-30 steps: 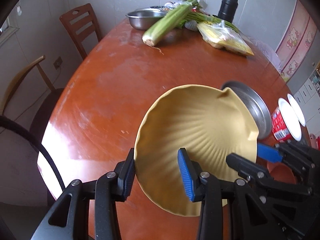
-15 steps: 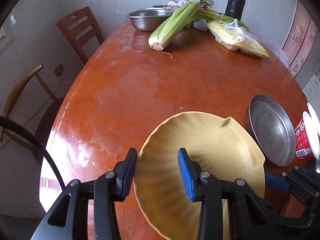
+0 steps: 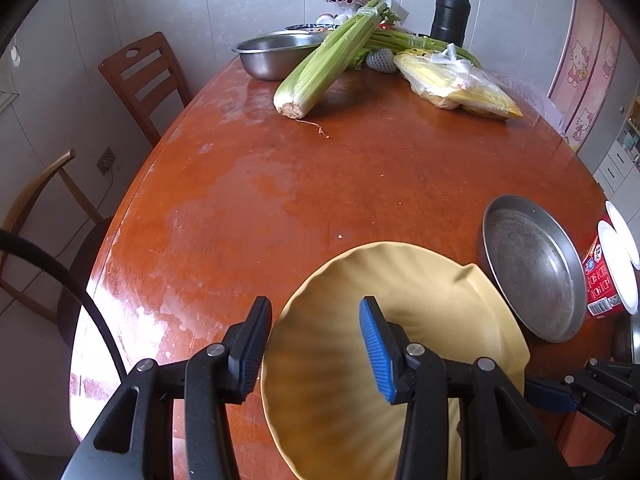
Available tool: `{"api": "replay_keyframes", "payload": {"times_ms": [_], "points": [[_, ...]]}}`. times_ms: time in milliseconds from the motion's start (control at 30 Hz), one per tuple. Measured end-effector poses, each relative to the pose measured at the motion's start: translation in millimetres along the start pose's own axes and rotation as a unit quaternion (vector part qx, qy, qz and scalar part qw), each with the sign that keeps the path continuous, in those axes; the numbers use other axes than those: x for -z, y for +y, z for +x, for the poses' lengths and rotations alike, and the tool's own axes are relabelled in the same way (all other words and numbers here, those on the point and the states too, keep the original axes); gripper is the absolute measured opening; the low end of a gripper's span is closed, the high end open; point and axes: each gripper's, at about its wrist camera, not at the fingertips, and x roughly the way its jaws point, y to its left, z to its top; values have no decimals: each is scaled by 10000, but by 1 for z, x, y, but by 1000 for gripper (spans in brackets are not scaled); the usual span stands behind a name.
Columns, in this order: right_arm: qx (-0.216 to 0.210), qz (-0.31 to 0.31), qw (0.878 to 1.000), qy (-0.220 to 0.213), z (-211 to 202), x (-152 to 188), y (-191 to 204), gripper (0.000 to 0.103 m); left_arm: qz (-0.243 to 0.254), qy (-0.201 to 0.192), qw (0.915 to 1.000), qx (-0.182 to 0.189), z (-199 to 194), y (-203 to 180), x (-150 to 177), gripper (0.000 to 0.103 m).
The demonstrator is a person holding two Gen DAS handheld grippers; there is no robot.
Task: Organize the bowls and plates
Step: 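Set the yellow plate down beside the grey pan and open the left tool, then move the left tool to the rim of the orange bear bowl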
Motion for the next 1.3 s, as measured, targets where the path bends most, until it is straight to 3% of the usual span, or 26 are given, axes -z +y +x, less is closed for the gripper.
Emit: {"api": "replay_keyframes", "payload": {"times_ms": [133,367,600,733,1033,1300], "points": [[46,94,9998,-162,-11,4,-5,40,-49,-82,9999,-34,-5,1,1,52],[183,-10,9962,-848,-53,16,-7,41,-431,-359,9981,-265,-36,14,12,61],[447,-151,9865,-1566,-106,34,-13,50,-362,-781,9962,-162,-94,-3,32,65],[490,-79,9813,-1858,-134,52,-23,54,-201,-927,9954,112,-120,-25,44,66],[549,153,9791,-1954,-167,101,-51,55,209,-1007,9931,554,-146,-78,69,67],[639,242,9817,-1779,-177,146,-67,55,567,-762,9929,714,-140,-114,86,67]]}}
